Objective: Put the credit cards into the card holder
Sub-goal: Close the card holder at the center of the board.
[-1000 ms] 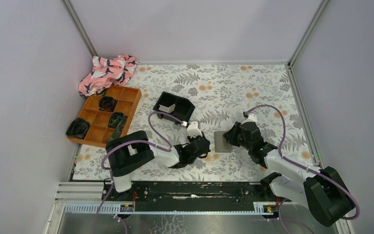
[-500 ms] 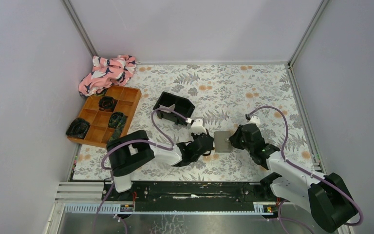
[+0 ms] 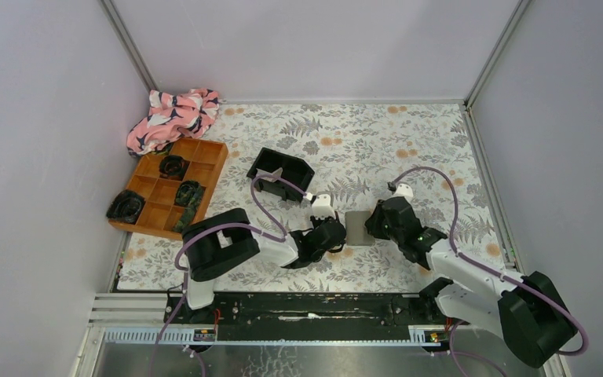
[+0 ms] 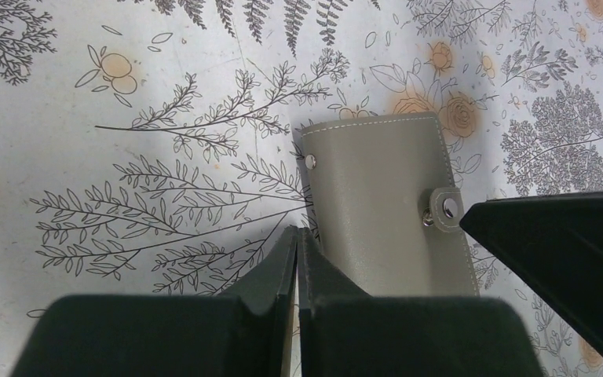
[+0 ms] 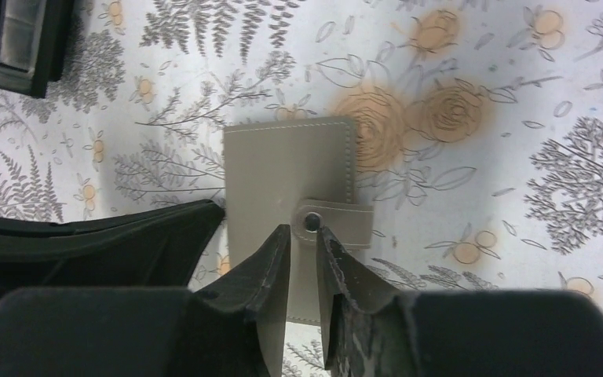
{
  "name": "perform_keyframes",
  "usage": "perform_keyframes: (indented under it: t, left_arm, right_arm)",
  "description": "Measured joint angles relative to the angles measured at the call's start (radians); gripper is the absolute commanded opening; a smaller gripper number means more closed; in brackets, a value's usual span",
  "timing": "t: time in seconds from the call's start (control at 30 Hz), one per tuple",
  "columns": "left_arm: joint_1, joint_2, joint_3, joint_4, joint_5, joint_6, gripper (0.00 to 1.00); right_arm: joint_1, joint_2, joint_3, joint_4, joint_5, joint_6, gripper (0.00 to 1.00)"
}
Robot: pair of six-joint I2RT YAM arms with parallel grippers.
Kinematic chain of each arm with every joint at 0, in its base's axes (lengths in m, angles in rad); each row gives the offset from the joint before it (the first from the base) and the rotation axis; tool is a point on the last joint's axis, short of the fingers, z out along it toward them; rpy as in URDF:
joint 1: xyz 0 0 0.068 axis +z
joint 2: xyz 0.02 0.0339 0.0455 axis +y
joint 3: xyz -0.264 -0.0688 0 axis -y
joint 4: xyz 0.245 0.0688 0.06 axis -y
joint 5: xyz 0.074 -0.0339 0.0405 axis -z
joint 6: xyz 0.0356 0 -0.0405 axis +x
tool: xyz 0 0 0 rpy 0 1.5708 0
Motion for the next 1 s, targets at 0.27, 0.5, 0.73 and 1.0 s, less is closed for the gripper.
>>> perform_keyframes:
  t: [0.27, 0.5, 0.73, 1.0]
  left_arm:
    - [0.000, 0.004, -0.003, 0.012, 0.001, 0.000, 0.04]
    - [0.000, 0.004, -0.014, 0.032, 0.007, 0.000, 0.04]
    - [0.002, 0.004, -0.042, 0.087, 0.016, 0.000, 0.04]
    - [0.007, 0.004, -0.062, 0.127, 0.029, -0.001, 0.04]
  right_arm:
    - [0.100, 0.094, 0.094, -0.039, 0.079, -0.019, 0.30]
    - [0.167, 0.185, 0.175, -0.128, 0.189, -0.034, 0.34]
    - [0.208, 0.249, 0.246, -0.189, 0.280, -0.041, 0.34]
    - [0.227, 0.321, 0.295, -0.247, 0.341, -0.045, 0.34]
